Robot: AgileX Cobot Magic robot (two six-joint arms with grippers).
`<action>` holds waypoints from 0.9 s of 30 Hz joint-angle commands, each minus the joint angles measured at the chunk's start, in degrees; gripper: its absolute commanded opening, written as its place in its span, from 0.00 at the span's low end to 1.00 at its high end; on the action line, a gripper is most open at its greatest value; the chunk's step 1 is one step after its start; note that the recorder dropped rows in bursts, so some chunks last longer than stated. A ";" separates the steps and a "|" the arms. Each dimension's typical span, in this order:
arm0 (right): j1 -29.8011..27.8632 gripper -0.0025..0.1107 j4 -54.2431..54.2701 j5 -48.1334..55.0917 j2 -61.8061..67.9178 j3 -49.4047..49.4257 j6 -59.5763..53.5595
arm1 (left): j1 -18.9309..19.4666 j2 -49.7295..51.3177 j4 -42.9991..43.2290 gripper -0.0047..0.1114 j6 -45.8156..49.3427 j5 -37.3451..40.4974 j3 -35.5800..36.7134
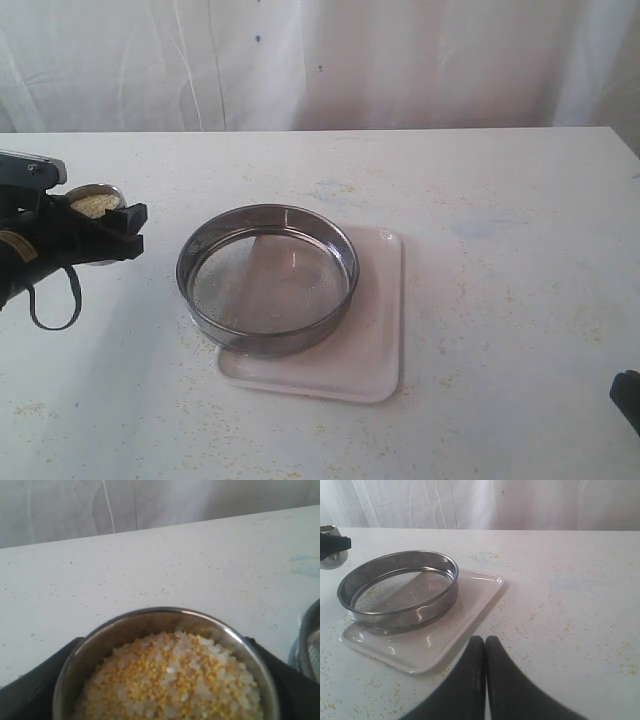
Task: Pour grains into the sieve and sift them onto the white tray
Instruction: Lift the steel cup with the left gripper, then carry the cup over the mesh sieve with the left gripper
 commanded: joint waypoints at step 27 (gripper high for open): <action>-0.31 0.02 -0.15 -0.83 -0.38 0.31 -0.17 | -19.29 -8.91 5.39 0.04 10.04 34.39 -18.58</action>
